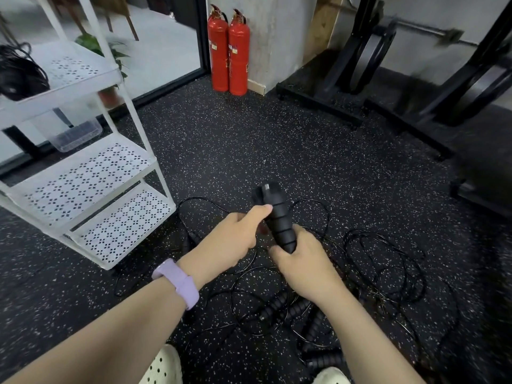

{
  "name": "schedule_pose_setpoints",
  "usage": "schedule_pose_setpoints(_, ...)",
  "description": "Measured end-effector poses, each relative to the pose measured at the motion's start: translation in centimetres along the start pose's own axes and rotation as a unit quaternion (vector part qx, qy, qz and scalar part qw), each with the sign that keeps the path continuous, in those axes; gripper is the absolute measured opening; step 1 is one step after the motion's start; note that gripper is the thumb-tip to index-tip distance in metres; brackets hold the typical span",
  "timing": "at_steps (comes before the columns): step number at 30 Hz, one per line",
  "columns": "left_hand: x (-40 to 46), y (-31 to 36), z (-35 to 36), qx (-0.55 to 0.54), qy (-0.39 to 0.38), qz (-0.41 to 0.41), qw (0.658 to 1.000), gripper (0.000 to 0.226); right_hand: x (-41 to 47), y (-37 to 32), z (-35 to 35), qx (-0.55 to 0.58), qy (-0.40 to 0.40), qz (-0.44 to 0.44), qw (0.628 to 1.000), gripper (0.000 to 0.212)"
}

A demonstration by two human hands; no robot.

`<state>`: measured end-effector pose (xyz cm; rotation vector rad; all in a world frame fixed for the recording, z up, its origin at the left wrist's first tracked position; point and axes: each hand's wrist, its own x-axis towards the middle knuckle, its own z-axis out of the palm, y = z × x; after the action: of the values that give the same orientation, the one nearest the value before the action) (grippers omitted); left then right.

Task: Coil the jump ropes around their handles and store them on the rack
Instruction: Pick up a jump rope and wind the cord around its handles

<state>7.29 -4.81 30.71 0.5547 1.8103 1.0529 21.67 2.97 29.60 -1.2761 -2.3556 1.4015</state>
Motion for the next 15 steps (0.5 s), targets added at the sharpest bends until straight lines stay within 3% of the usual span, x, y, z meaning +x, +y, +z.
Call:
schedule_pose_setpoints(3, -0.3, -0.4, 1.0, 0.033, 0.019, 0.022, 0.999, 0.069, -0.5, -0.1, 1.3, -0.209, 0.060, -0.024, 0.976, 0.036)
schedule_pose_setpoints(6, -0.1, -1.0, 1.3, 0.036, 0.091, 0.044, 0.994, 0.059, -1.0, -0.8, 3.6, -0.289, 0.105, -0.058, 0.950, 0.047)
schedule_pose_setpoints(10, 0.0, -1.1, 0.4, 0.000, 0.102, 0.071, 0.992, 0.042, -1.2, -1.0, 4.0, -0.272, 0.115, -0.085, 0.952, 0.052)
schedule_pose_setpoints(15, -0.1, -0.6, -0.1, -0.028, 0.036, 0.088, 0.995, 0.024, -1.2, -0.6, 0.9, -0.058, 0.017, -0.039, 0.997, 0.055)
